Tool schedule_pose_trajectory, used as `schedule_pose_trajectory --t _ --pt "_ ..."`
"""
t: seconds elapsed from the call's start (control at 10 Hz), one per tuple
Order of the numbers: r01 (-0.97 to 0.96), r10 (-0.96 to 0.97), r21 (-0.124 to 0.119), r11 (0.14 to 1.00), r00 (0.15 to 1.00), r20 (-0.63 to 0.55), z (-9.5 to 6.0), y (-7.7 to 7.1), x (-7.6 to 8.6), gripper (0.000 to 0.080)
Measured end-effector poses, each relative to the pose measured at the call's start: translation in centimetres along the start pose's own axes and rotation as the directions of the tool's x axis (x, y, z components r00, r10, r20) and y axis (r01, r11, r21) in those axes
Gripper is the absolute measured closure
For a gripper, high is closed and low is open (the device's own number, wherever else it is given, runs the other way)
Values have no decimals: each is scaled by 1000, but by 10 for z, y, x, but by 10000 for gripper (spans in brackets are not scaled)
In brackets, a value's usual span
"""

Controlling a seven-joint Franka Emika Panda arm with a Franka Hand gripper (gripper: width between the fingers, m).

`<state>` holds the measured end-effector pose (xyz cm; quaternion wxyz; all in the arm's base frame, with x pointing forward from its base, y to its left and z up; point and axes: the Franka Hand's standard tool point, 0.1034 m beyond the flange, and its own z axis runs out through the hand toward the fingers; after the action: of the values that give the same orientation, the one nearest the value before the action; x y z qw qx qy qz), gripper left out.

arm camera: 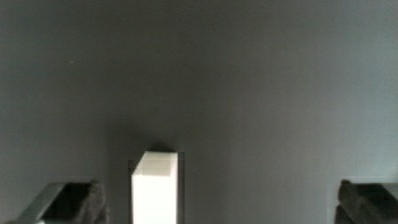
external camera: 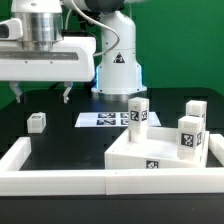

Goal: Assemble square table

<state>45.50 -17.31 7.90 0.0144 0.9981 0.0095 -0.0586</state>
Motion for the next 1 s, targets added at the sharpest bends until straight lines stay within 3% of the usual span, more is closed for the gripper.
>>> schedule_pose_trajectory --t 0.1,0.3,0.4,0.7,0.9,1.0 --pt "-1 1 -3 1000 1000 20 7 1 -4 150" --pt "-17 11 32 999 986 167 12 2 -23 150" --pt "-24 14 43 999 975 221 6 7 -21 150" --pt "-38 6 73 997 919 395 10 1 -24 150" --pt "-38 -5 82 996 879 476 13 1 -28 150" --pt "-19 -13 64 998 887 462 20 6 -28 150"
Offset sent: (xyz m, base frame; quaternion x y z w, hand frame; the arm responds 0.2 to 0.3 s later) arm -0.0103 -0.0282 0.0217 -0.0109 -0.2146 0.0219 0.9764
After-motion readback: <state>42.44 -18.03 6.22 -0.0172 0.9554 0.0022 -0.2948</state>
